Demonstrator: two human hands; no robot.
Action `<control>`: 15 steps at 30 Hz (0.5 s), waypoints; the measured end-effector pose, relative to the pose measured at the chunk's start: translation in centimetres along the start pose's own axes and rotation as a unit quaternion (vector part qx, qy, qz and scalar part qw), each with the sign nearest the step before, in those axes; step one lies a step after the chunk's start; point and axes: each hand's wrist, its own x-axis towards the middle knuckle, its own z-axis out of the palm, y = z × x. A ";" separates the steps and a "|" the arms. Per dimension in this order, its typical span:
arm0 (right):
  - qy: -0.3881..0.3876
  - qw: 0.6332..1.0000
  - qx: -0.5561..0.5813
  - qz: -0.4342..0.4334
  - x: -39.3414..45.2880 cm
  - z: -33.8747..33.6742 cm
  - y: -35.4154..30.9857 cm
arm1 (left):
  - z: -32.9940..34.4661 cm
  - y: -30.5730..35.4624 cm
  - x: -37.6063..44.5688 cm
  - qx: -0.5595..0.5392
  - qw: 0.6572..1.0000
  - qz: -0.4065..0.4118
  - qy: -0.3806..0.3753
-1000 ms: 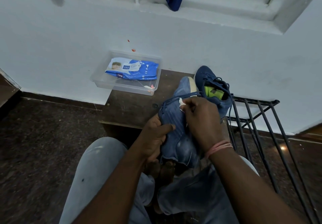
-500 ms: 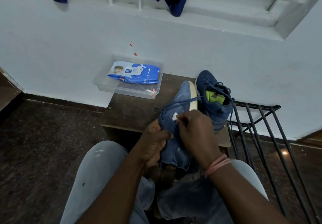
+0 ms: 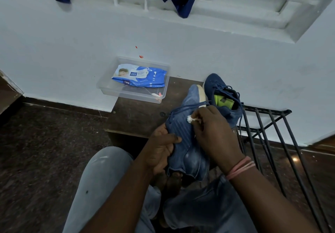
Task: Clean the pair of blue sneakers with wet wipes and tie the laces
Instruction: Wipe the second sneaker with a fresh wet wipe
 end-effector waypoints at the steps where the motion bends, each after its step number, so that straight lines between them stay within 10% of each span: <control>1: 0.002 1.000 -0.012 -0.002 -0.1 -0.1 -0.2 | 0.1 0.0 0.0 -0.001 1.000 0.000 0.004; 15: -0.135 0.990 -0.005 0.040 -1.3 -0.4 -2.6 | 0.3 -0.6 0.3 0.036 0.999 0.017 0.021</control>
